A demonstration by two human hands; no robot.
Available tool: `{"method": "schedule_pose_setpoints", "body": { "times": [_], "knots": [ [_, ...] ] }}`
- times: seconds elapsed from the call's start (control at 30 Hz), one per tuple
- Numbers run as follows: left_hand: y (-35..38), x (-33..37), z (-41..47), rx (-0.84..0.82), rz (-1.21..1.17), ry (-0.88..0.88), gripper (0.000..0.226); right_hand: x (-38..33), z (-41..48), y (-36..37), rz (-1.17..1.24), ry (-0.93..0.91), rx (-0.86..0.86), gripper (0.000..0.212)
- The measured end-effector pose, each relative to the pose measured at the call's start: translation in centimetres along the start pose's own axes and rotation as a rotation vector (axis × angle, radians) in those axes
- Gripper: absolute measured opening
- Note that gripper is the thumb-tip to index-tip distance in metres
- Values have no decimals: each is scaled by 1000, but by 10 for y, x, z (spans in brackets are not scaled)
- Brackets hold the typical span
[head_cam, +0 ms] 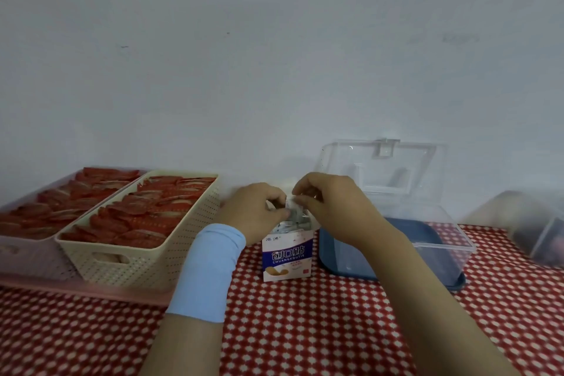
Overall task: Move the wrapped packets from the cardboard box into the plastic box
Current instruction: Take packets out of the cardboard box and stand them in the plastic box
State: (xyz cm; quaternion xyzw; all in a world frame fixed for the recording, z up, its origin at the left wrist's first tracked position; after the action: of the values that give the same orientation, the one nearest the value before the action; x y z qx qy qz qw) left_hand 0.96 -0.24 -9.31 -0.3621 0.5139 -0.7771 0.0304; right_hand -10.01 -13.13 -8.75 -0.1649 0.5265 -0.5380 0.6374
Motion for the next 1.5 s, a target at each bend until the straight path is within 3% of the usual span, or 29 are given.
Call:
{"method": "schedule_pose_setpoints", "body": {
  "times": [0.1,0.23,0.3,0.43,0.5,0.77,0.83,0.93,1.07,1.33,1.5],
  "knots": [
    [1,1,0,24,-62,11,12,6,1,1,76,36,-25,9],
    [-11,13,-2,100,-198,44,10,5,3,-15,261,-1,174,10],
    [-17,18,-2,117,-423,38,16,2,2,-26,431,-14,209,11],
    [-10,23,-11,-224,-1058,-63,29,-2,-2,-30,647,-6,89,7],
    [-6,23,-14,-341,-1197,-80,45,-1,-2,-26,680,20,74,8],
    [-10,13,-16,-327,-1138,-83,36,-5,-2,-15,743,96,32,13],
    [-12,5,-13,-209,-1079,-109,21,-2,0,-11,458,108,79,11],
    [-16,-11,-8,-17,-1105,-174,12,-1,-2,-9,-137,85,-25,12],
    [-15,-14,-7,-23,-1062,-189,11,-3,-1,-1,-399,28,-105,15],
    [-11,-5,-6,37,-964,-204,9,-9,-1,2,-443,-65,-121,14],
    [-11,-6,-5,85,-906,-210,15,-7,-2,-5,-231,-18,-37,13]
  ]
}}
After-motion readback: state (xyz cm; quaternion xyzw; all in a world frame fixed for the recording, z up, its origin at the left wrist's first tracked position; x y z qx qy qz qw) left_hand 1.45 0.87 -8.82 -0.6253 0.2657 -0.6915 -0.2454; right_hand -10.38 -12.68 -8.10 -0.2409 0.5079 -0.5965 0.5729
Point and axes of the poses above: each hand's wrist, its own z-axis towards the middle knuckle, its own y-axis out of the palm, x = y × z, the point moved 2 cm from there along z, towards the middle knuckle, and after that the axes turned 2 degrees about -x, right-handed, at the moved point
